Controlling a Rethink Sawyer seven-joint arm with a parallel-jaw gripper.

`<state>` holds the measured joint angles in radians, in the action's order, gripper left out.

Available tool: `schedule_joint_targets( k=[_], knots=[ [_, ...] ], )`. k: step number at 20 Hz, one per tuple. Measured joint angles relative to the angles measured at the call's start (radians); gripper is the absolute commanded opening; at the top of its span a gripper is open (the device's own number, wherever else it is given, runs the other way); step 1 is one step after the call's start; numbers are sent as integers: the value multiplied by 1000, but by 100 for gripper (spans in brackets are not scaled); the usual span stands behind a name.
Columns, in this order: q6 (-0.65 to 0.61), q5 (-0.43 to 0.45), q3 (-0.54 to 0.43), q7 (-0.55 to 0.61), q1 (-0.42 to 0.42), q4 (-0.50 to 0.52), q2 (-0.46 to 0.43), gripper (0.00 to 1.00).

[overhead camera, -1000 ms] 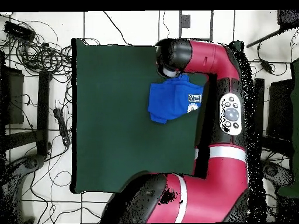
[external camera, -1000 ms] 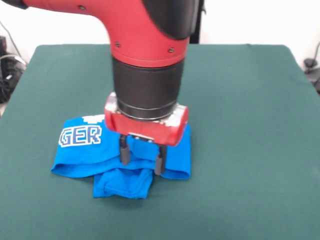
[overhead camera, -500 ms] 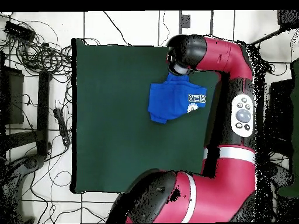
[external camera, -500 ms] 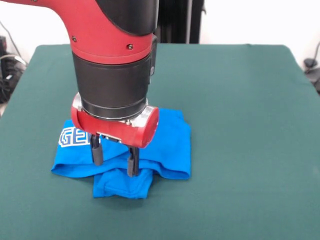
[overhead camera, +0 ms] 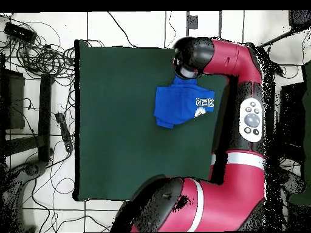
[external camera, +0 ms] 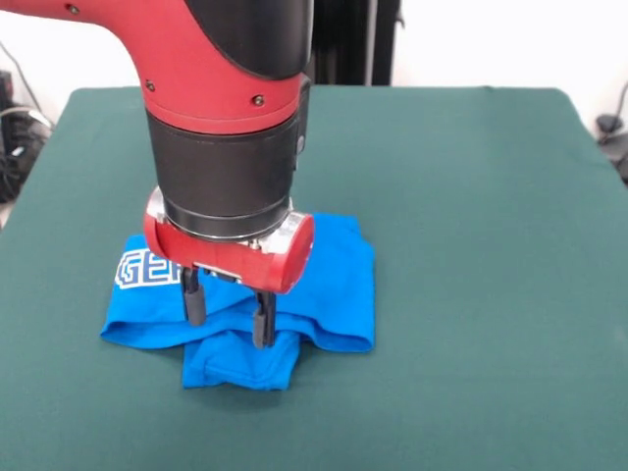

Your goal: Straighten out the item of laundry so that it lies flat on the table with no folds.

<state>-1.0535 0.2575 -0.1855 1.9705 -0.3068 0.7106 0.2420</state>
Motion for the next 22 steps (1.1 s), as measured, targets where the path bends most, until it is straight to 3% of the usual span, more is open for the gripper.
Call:
schedule_joint_targets(
  k=[22],
  knots=[
    [15, 0, 0, 0, 9, -15, -103, 100]
  ],
)
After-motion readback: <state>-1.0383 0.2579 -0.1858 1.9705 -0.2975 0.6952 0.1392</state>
